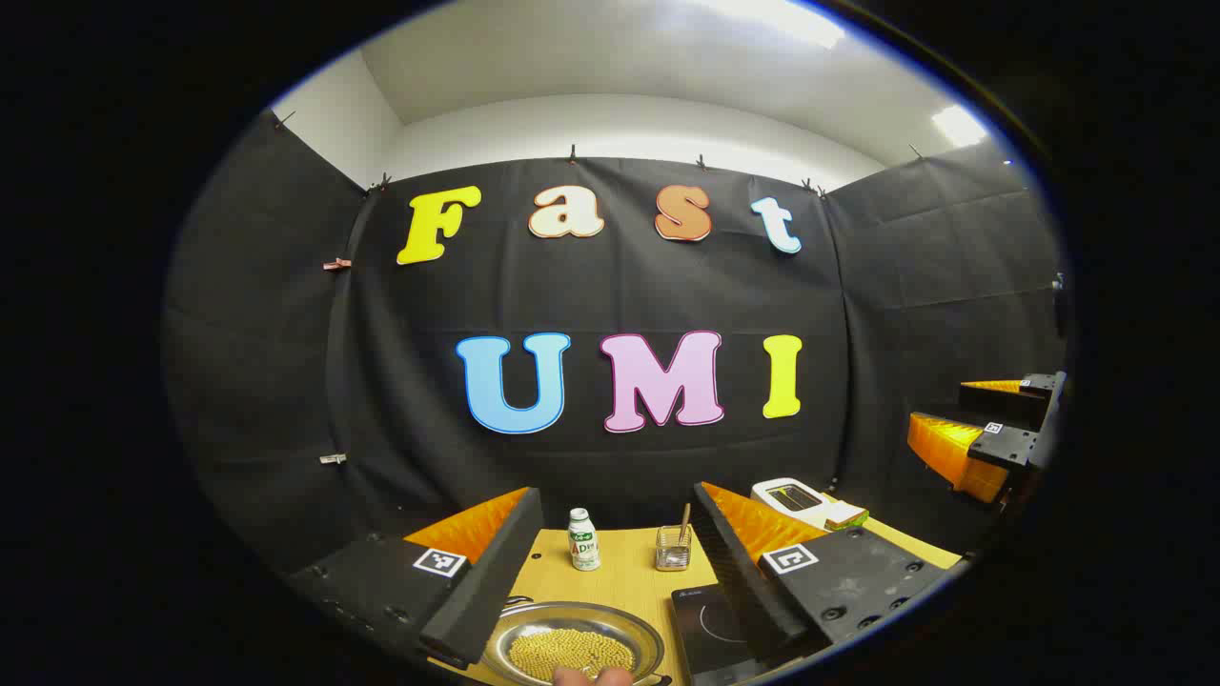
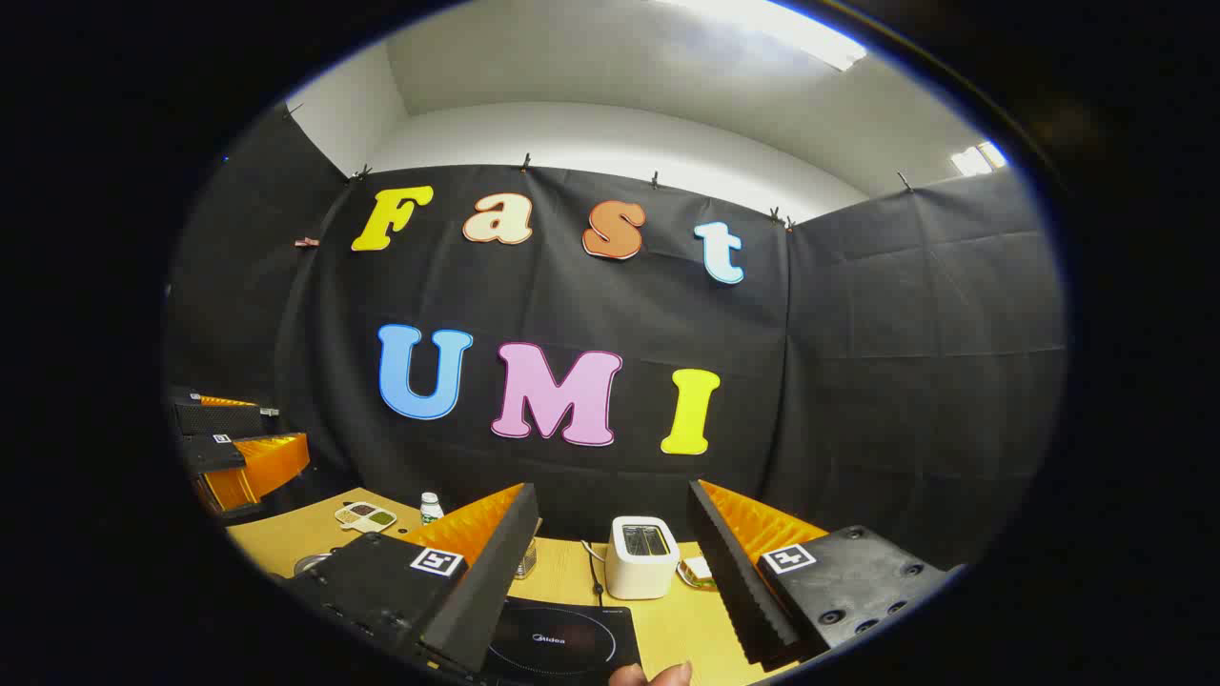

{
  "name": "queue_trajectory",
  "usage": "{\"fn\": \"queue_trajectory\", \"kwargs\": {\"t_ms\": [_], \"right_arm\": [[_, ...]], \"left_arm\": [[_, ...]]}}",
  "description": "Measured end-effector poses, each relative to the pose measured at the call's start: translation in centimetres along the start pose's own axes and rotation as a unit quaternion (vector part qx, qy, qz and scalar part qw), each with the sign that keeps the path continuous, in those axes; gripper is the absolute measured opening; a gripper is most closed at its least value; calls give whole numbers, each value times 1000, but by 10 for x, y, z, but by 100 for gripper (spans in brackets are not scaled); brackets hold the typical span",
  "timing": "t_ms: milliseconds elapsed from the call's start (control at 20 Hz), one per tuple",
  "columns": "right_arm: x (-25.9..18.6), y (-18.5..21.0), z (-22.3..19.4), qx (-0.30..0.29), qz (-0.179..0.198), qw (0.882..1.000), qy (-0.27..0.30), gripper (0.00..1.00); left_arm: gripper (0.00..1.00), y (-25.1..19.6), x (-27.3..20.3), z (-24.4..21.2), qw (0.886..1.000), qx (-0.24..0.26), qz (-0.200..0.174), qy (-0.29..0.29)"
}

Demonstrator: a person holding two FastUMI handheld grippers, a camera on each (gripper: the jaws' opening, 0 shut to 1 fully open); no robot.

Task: First push the handle of the pot to place it horizontally, then grasp the pot with both hands and set it on the induction cooktop.

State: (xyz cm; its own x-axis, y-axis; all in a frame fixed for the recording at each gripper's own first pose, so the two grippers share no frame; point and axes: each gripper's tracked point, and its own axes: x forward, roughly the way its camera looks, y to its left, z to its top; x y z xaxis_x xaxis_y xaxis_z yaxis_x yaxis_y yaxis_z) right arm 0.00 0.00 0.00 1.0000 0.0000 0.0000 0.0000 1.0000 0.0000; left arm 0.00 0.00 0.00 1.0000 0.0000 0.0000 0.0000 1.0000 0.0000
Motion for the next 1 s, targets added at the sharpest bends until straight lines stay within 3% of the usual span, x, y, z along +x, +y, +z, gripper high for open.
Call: {"fn": "queue_trajectory", "kwargs": {"t_ms": [1000], "right_arm": [[-2,-9,4,5,-9,1000,-5,98]], "left_arm": [[97,0,-4,7,1000,-3,6,-3]]}}
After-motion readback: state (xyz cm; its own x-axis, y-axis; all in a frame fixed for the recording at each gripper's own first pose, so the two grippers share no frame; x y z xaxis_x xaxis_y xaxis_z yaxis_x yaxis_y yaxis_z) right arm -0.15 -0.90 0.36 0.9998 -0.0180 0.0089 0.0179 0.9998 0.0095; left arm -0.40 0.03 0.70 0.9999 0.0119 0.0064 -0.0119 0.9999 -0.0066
